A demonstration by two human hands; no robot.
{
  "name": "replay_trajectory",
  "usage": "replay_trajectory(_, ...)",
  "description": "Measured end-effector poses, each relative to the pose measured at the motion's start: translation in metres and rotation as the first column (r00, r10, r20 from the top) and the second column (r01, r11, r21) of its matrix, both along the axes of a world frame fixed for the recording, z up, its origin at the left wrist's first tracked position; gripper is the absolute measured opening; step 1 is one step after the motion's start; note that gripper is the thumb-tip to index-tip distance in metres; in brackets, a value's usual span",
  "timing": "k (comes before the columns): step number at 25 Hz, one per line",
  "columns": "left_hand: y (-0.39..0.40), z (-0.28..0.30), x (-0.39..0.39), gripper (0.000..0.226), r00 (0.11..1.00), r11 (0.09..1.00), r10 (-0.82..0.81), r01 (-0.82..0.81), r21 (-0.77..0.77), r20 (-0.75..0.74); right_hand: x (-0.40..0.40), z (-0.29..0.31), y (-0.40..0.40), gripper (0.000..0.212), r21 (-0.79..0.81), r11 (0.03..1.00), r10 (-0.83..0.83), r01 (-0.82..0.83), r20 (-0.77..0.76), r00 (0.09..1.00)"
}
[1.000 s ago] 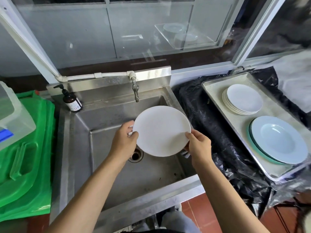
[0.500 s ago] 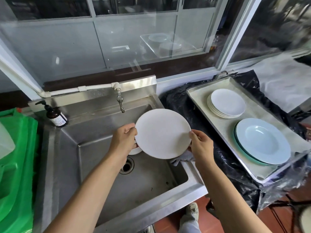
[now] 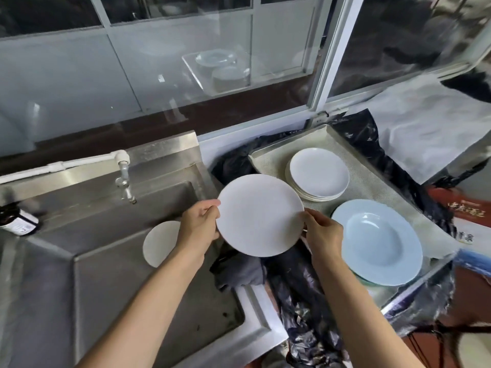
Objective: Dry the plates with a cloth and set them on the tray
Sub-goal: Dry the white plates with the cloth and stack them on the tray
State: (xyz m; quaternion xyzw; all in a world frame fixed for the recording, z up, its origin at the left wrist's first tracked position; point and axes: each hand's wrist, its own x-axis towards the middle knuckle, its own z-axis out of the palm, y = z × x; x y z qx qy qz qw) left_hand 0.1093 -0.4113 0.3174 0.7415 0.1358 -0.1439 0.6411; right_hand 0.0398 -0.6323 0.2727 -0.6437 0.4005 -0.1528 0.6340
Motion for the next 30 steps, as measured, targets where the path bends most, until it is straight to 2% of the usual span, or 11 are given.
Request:
replay_trajectory(3, -0.061, -0.011, 0.018, 0.025, 1.0, 1.0, 0.001, -0.001, 0.0, -0.025, 0.016, -0.007, -0.058, 0.021, -0.039, 0.999, 0.008, -0.01, -0.028, 1.0)
replay_trajectory(13, -0.221, -0.068, 0.095, 0.032, 0.996, 0.995, -0.072, 0.075, 0.059, -0.06, 0.104, -0.056, -0.216, 0.039, -0.098, 0.995, 0.0, -0.012, -0.12, 0.993)
replay_trajectory(16, -0.251, -0.082, 0.112, 0.031, 0.992, 0.988, -0.107, 0.113, 0.108, -0.063, 0.128, -0.073, -0.242, 0.034, -0.155, 0.987, 0.017, -0.042, -0.159, 0.987)
replay_trajectory(19, -0.269, -0.093, 0.124, 0.033, 0.991, 0.982, -0.111, 0.121, 0.143, -0.076, 0.142, -0.087, -0.258, 0.023, -0.204, 0.976, 0.036, -0.071, -0.173, 0.984)
replay_trajectory(22, -0.275, -0.097, 0.128, 0.035, 0.987, 0.979, -0.133, 0.146, 0.144, -0.095, 0.149, -0.099, -0.268, 0.025, -0.3, 0.949, 0.046, -0.099, -0.178, 0.983)
replay_trajectory(24, -0.275, -0.098, 0.129, 0.045, 0.981, 0.974, -0.158, 0.173, 0.149, -0.109, 0.151, -0.099, -0.267, 0.025, -0.36, 0.927, 0.042, -0.102, -0.17, 0.984)
replay_trajectory(30, -0.268, -0.1, 0.122, 0.048, 0.952, 0.944, -0.271, 0.291, 0.154, -0.142, 0.148, -0.091, -0.265, 0.028, -0.391, 0.914, 0.026, -0.105, -0.201, 0.979)
